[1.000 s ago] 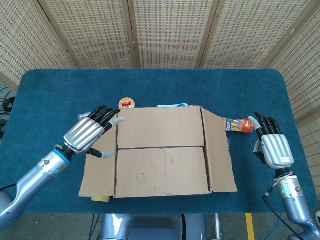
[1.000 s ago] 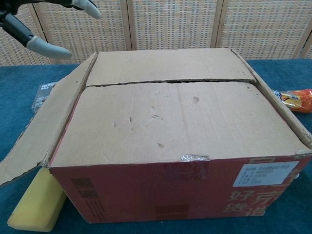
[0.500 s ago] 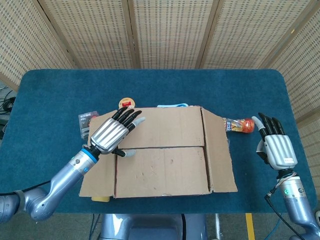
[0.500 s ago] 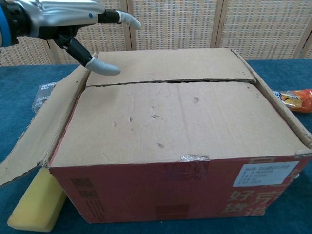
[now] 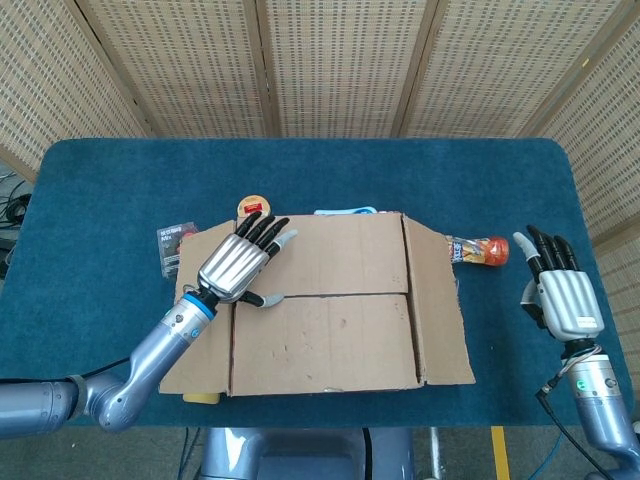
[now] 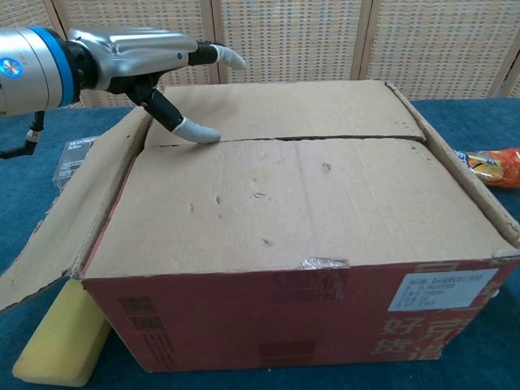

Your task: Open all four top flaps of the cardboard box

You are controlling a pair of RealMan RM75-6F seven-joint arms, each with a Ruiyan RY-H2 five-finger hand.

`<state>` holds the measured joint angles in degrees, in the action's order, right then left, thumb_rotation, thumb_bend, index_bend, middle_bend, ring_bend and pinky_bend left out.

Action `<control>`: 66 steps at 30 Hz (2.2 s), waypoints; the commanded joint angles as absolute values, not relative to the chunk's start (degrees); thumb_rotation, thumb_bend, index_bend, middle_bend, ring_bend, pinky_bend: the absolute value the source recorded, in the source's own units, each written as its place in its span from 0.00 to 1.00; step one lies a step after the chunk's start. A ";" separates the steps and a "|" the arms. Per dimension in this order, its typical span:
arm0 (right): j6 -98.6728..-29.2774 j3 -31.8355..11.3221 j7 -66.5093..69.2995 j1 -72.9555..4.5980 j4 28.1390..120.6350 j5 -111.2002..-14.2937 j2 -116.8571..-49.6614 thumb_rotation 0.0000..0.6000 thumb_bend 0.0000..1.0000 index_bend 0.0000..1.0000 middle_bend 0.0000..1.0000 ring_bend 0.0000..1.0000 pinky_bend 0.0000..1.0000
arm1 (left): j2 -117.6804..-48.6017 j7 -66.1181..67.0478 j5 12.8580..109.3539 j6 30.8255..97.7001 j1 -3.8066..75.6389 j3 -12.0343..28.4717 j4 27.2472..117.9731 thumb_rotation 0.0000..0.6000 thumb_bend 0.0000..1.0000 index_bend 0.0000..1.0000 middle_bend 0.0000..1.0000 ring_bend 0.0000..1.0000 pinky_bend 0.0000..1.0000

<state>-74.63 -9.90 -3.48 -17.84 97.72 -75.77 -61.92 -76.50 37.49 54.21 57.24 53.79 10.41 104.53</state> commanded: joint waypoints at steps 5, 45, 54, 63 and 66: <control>-74.58 -9.98 -3.26 -17.73 97.44 -75.59 -61.82 1.00 0.98 0.03 0.01 0.00 0.00 | -77.25 37.08 53.26 57.17 54.27 10.35 104.01 0.53 0.21 0.03 0.00 0.00 0.00; -74.42 -10.37 -3.50 -17.45 97.33 -75.01 -61.66 1.00 0.98 0.03 0.01 0.00 0.00 | -77.53 37.85 53.38 59.26 54.56 8.62 103.35 0.53 0.21 0.02 0.00 0.00 0.00; -74.54 -10.51 -3.33 -17.34 97.15 -74.95 -61.60 1.00 0.98 0.03 0.01 0.00 0.00 | -77.99 37.47 57.26 62.99 53.52 9.05 102.87 0.53 0.21 0.01 0.00 0.00 0.00; -74.73 -10.63 -3.27 -17.26 97.21 -75.02 -61.54 1.00 0.98 0.03 0.01 0.00 0.00 | -77.03 37.23 60.56 65.76 52.50 9.88 103.41 0.53 0.22 0.01 0.00 0.00 0.00; -74.78 -10.64 -3.27 -17.23 97.28 -75.09 -61.47 1.00 0.98 0.03 0.01 0.00 0.00 | -76.78 37.02 61.75 66.90 52.14 10.39 103.29 0.53 0.22 0.01 0.00 0.00 0.00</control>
<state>-74.78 -10.64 -3.27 -17.22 97.28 -75.10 -61.46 -76.94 37.17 61.33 66.52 52.36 10.12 103.33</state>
